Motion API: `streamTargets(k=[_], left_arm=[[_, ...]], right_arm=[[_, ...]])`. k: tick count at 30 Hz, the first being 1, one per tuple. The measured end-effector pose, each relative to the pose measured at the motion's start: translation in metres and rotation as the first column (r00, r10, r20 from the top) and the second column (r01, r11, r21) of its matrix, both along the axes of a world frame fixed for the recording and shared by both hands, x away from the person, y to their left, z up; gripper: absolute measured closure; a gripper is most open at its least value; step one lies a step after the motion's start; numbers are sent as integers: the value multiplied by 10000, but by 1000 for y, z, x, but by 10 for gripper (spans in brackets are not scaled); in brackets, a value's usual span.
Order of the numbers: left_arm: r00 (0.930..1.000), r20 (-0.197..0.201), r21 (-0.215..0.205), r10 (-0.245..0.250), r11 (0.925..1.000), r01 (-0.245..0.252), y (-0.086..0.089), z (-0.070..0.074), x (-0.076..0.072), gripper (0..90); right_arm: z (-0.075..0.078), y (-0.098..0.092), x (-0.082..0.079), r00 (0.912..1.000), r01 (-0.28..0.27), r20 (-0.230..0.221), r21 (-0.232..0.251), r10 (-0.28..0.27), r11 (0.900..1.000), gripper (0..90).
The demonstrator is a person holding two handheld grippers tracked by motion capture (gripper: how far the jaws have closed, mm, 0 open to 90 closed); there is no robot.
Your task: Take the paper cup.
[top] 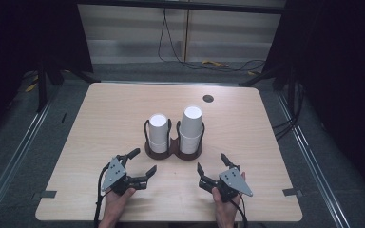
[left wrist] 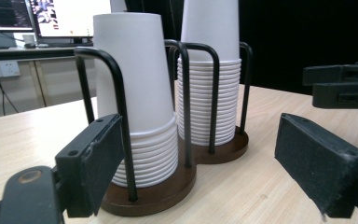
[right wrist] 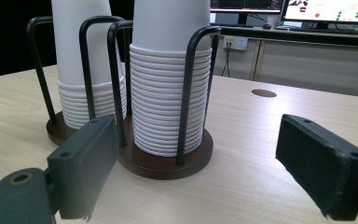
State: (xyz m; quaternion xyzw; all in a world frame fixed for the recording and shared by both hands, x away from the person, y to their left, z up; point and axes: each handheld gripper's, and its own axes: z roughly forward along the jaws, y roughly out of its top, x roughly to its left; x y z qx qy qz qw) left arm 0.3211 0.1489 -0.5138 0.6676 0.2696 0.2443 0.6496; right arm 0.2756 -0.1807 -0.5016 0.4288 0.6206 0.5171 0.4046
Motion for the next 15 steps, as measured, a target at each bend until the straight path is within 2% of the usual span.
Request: streamTargets(k=[2, 5, 7, 10, 15], left_arm=[[10000, -59, -33, -53, 10000, 53, 0, 0, 2, 158], [9999, -112, 260, 31, 9997, -28, -3, 1, 1, 159], [9993, -343, 330, -169, 9993, 180, -4, 2, 1, 160], [9981, -549, 143, -262, 9995, 270, -1, 2, 3, 159], [9962, -826, -320, -289, 9991, 264, 1, 1, 6, 159]], right_arm=[[0, -1, 0, 10000, -75, -28, 149, 76, 9999, 124], [0, -2, -1, 9999, 147, 2, 225, -148, 9996, 123], [0, -3, -1, 9998, 152, 79, 330, -155, 9993, 124], [-1, -4, -1, 9998, 176, 113, 455, -182, 9988, 124], [0, -3, -1, 9999, 106, 83, 407, -110, 9991, 123]])
